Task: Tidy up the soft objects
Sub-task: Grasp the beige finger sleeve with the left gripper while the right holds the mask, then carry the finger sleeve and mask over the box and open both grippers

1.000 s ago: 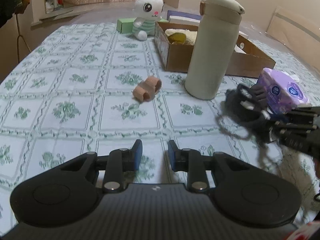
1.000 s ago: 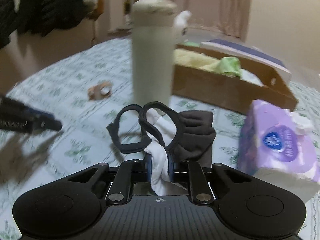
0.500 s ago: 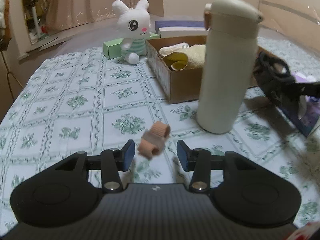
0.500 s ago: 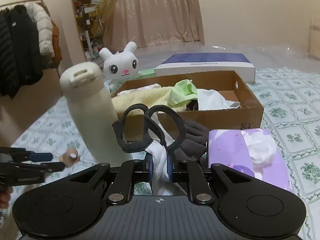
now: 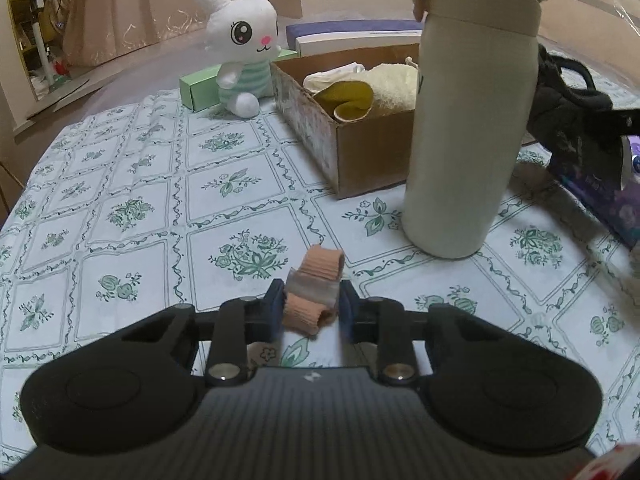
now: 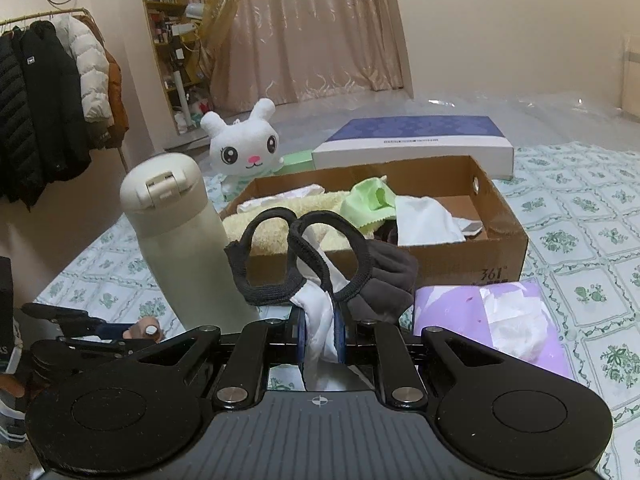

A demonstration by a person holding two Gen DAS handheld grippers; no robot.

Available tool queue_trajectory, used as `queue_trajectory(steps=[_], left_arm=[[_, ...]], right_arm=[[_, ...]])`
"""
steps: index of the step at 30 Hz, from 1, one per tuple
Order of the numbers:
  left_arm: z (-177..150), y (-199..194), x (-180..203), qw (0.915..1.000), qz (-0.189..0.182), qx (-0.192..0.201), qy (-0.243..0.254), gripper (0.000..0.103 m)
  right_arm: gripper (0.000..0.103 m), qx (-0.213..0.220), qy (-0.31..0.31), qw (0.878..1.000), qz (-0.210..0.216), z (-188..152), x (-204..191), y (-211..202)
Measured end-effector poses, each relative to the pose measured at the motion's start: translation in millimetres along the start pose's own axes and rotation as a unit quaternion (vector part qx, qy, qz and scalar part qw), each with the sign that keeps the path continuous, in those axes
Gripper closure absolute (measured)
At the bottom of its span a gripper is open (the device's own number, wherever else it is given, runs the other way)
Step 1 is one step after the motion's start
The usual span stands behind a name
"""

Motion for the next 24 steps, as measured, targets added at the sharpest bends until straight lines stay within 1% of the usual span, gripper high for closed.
queue_trajectory(steps=[6,9,12,15,19,24], left_arm=[[8.9,-17.0,-6.8,0.9998,0.008,0.017,-0.011,0.078],[14.0,-37.1,-5.2,0.9993,0.008,0.031,-0.020,0.078],[26.0,-64.8,4.3,0.9982,0.007,0.056,-0.021,0.078],[45.6,-96.8,19.3,0.9960,0.006,0.087,-0.017,0.078],[74.1,-137.1,50.5,0.9919,-0.014,0.126,-0.014,0.078],[100.2,-157.7,103.0,0.9911,-0.029,0.130,0.003,0.078]], right_arm=[[0.089,0.017,-0.005,1.000,0.010,14.8,0.7,-10.4],[0.089,0.027,-0.006,0.999,0.016,21.2,2.1,-19.9],[0.089,0.035,-0.010,0.999,0.022,25.6,4.5,-32.4],[0.089,0.043,-0.014,0.999,0.024,30.4,9.6,-47.5],[0.089,0.056,-0.015,0.998,0.026,37.0,19.8,-70.3],[0.089,0.069,-0.011,0.997,0.025,42.9,41.2,-96.7]])
Point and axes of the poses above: each gripper's, at about its wrist camera, not at the fingertips, and y roughly the way its jaws point, x to its right, z to its top, the point moved 7 cm from there along y, roughly the way its jaws point, and after that the axes turned 3 degrees about -x, right-handed, at the moved point
